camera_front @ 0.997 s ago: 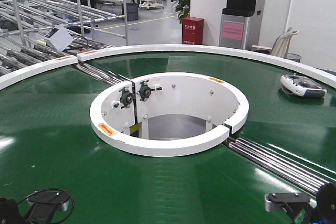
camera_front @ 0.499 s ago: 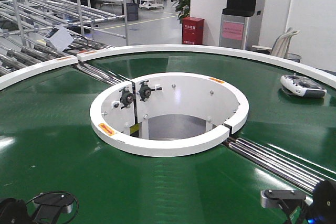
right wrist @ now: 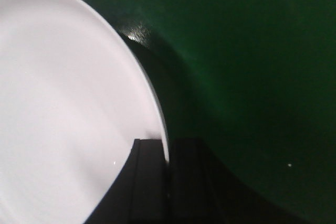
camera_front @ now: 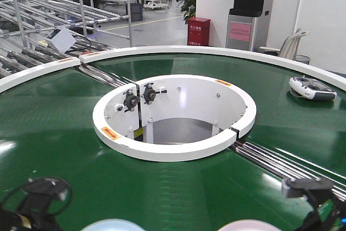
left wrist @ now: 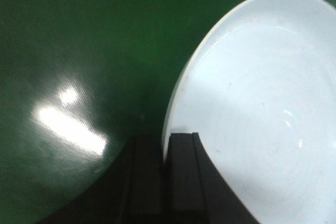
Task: Grab plate from conveyor and place on tray
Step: 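Close both grippers on the plate rims and lift the plates, then hold both plates raised while the base turns away from the conveyor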
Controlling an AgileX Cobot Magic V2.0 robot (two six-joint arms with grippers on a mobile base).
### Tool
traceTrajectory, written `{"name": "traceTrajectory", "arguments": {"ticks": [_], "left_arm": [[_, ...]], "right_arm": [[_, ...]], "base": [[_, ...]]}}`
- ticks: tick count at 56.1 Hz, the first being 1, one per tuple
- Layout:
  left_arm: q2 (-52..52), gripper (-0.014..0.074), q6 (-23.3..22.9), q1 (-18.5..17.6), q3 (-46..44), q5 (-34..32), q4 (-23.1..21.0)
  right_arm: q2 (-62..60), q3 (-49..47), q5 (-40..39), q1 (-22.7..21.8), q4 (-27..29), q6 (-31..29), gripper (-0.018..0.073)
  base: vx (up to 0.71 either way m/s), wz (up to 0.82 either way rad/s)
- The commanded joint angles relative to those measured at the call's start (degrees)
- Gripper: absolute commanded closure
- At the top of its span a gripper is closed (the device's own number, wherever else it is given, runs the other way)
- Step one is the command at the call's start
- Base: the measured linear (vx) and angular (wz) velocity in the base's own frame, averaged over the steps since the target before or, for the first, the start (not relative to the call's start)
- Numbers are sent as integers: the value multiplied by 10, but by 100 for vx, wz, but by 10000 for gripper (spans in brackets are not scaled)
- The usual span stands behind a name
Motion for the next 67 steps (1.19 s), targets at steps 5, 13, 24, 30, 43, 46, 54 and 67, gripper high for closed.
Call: {"name": "traceTrajectory", "arguments": {"ticks": [5, 13, 24, 30, 43, 46, 54, 67], "left_arm": [[-130, 603, -2, -4, -13, -21, -10], [-219, 602, -2, -2, -13, -21, -10], [-318, 602, -3, -2, -13, -20, -10], [-342, 600, -2, -2, -13, -20, -8], [-345, 599, -2, -2, -13, -20, -6], [-345, 599, -2, -2, -13, -23, -6], [-345, 599, -2, -2, -13, -26, -6], [-345, 596, -2, -2, -13, -26, -6]], "right_arm": [[-125, -14, 6, -3, 0, -4, 571], [-218, -14, 24, -3, 0, 4, 571], [-333, -14, 56, -3, -1, 14, 570], [-377, -14, 60, -3, -5, 22, 569], [-424, -14, 46, -3, -5, 22, 568], [-426, -14, 50, -3, -1, 22, 568], [-426, -14, 51, -3, -1, 22, 568], [-426, -14, 53, -3, -1, 22, 568]], "base": [[0, 0], [0, 0], [0, 0], [0, 0], [0, 0], [0, 0], [0, 0], [0, 0]]}}
